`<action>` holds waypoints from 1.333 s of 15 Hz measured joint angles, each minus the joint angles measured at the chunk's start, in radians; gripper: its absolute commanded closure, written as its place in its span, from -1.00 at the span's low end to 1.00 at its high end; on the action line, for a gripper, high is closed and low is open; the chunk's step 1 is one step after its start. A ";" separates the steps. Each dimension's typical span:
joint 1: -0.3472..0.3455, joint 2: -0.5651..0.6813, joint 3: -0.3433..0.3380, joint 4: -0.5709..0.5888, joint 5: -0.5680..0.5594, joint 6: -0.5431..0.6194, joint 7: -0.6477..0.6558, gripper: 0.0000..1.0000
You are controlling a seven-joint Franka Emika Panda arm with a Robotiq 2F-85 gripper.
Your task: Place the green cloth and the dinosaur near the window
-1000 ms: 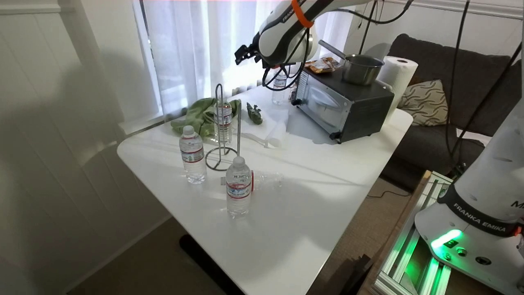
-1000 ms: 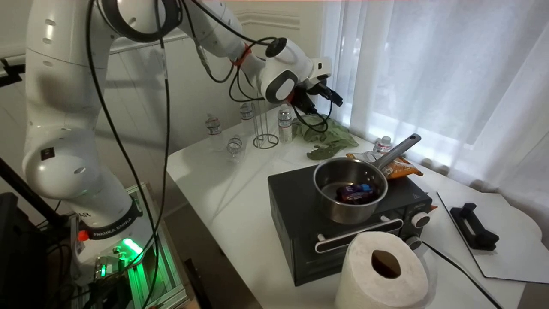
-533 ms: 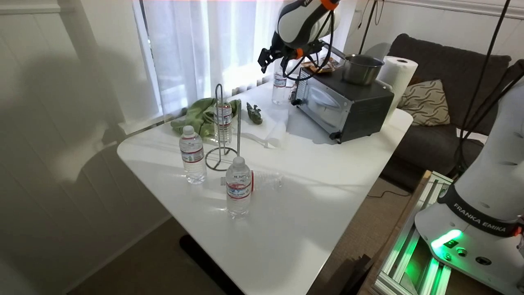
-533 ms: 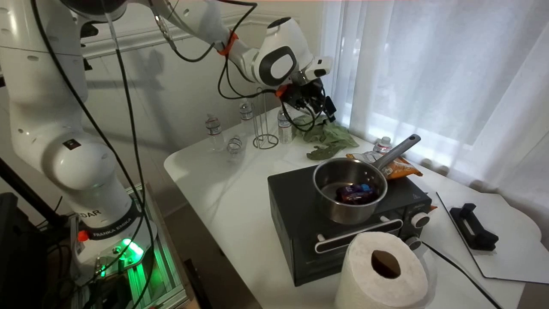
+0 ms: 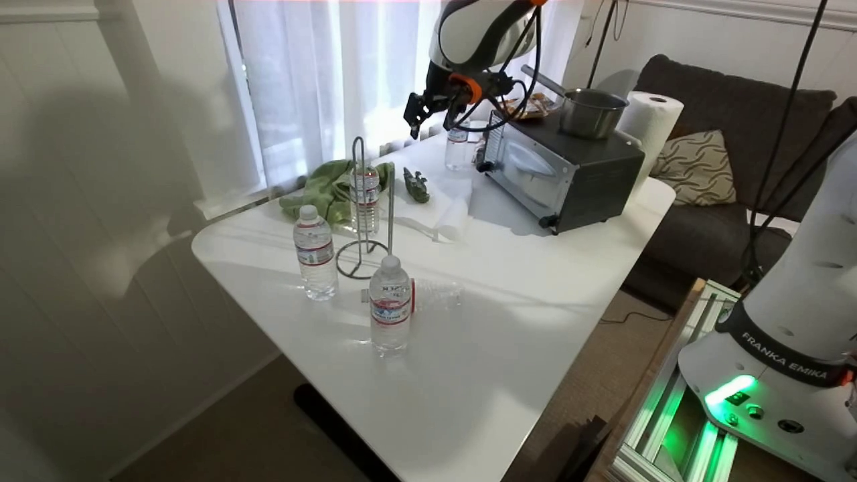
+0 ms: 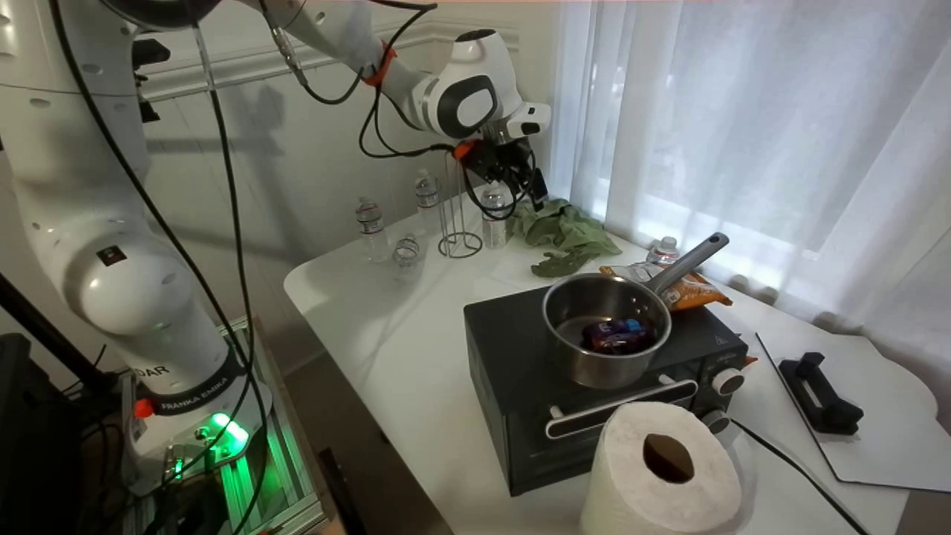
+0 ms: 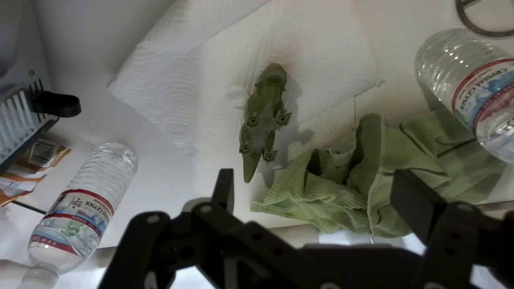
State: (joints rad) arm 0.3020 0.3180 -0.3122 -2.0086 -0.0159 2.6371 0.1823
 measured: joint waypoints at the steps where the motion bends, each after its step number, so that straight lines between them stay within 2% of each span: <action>1: -0.003 0.000 0.000 0.000 0.000 0.000 -0.001 -1.00; 4: -0.061 0.016 0.060 0.009 -0.043 0.007 0.015 -1.00; 7: -0.091 0.103 0.090 0.058 -0.091 0.029 0.050 -1.00; 14: -0.099 0.368 0.087 0.256 -0.116 0.100 0.112 -1.00; 20: -0.098 0.531 0.039 0.433 -0.116 0.122 0.179 -1.00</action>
State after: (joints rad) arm 0.2038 0.8487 -0.2732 -1.5755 -0.1317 2.7596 0.3610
